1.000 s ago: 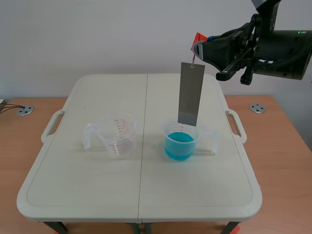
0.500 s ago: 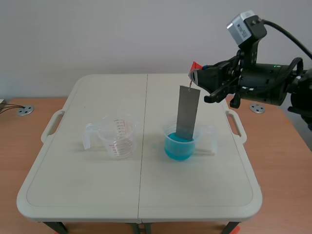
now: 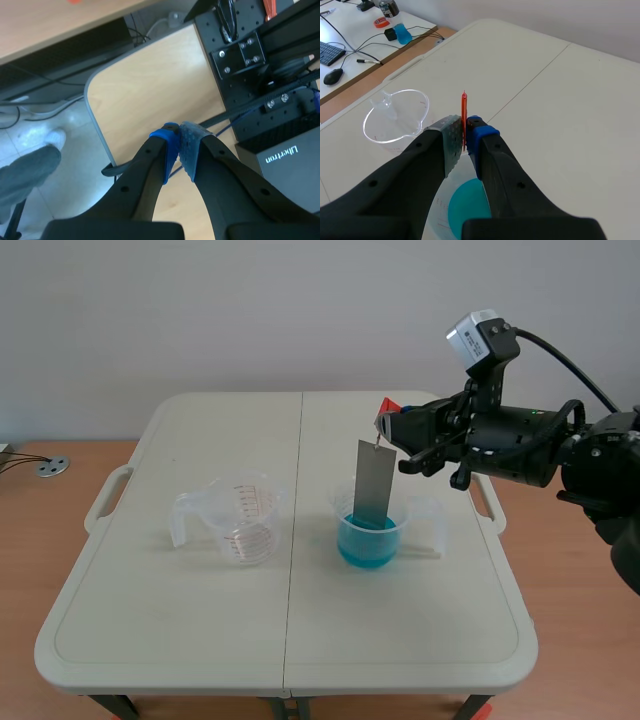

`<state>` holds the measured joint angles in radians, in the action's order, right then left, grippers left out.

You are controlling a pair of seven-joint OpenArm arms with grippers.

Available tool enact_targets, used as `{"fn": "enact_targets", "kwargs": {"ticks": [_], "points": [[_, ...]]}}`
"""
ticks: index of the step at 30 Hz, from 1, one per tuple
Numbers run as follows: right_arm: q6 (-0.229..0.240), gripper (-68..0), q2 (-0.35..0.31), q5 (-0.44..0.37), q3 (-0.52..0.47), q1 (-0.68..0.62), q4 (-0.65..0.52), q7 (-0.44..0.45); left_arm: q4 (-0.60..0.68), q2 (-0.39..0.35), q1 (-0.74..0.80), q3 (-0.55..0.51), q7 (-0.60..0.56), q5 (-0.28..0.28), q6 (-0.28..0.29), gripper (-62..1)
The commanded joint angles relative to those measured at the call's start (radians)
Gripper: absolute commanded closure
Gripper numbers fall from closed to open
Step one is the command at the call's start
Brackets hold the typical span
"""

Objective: Hold the metal plate by the orange handle, dip it into the blue solution, take it out and point at it, then put the plate back in the beaker on the left.
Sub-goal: 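Lower the plate into the blue solution, then hold the plate still in the solution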

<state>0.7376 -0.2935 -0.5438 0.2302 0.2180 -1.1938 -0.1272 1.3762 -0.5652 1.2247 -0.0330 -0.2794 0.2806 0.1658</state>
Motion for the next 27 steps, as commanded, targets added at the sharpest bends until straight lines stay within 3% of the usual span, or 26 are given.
{"fn": "enact_targets", "kwargs": {"ticks": [1, 27], "points": [[0.008, -1.5, -0.008, 0.019, 0.000, 0.011, 0.004, -0.005, 0.010, 0.005, 0.000, -0.001, -0.007, 0.003, 0.011, -1.8], [0.008, -1.5, -0.008, 0.043, 0.000, 0.012, 0.004, -0.005, 0.010, 0.005, -0.014, -0.001, 0.018, 0.003, 0.013, -1.8]]}}
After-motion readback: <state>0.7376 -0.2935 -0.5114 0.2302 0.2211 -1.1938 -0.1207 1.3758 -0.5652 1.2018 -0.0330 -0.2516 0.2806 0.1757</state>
